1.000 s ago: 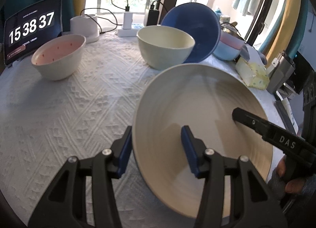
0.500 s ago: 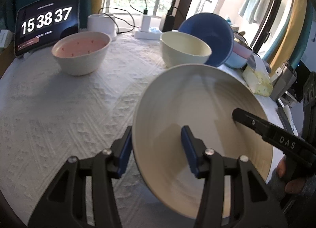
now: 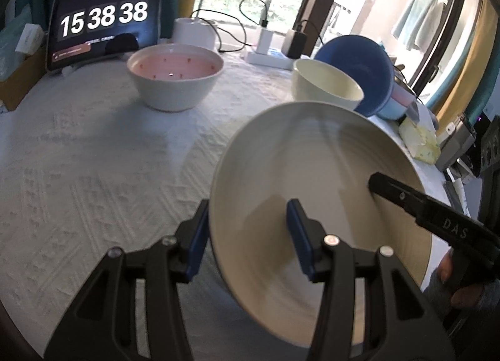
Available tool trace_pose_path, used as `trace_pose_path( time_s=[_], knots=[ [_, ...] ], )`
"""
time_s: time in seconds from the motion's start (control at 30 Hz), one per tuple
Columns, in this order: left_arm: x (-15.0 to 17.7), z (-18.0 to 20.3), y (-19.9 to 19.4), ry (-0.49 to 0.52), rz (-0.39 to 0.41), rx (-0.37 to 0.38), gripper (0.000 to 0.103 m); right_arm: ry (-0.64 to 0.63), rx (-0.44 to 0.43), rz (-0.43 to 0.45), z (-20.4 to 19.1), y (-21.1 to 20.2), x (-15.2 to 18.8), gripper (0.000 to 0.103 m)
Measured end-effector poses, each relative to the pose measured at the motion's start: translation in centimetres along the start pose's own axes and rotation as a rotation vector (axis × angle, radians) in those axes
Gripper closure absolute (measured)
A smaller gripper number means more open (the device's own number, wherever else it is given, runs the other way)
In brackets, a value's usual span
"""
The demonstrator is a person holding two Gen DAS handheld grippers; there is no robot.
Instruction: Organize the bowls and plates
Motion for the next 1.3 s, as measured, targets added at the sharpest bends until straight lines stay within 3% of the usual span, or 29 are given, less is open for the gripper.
trace_pose_path(
  time_s=[1.3],
  knots=[
    [-0.6,-11.5,-0.7,-0.169,0.026,-0.048,0.053,-0.139,-0.033,-0.08,-10.6,6.2,-3.0,0.055]
  ],
)
Point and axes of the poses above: each gripper's, at about its wrist camera, not at the fingertips, and y roughly the way its jaws point, z to its right, x to its underside, the point moved 6 cm from there along y, roughly the way its jaws point, and after that the axes turned 15 degrees about -z, right-handed, at the moved point
